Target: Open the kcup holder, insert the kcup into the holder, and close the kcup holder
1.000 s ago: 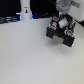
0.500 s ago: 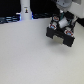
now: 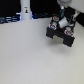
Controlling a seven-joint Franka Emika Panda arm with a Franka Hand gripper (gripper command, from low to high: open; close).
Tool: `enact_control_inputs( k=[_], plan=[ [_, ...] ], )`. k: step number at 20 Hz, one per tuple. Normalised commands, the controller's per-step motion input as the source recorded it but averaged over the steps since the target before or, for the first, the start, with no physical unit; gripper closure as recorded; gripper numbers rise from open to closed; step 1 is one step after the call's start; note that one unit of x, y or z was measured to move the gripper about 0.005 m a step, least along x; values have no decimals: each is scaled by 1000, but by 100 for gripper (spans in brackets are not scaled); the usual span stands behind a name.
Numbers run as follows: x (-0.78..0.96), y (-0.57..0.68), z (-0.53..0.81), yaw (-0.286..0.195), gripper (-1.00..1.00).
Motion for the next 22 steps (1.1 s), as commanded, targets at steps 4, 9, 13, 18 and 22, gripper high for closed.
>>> enact_control_inputs(
  k=[4,9,13,18,22],
  plan=[
    [0,-215,71,291,-100],
    [0,-251,23,316,-100],
    [0,-286,18,263,-100],
    [-115,-253,31,185,-100],
    [-151,-215,34,119,-100]
  ],
)
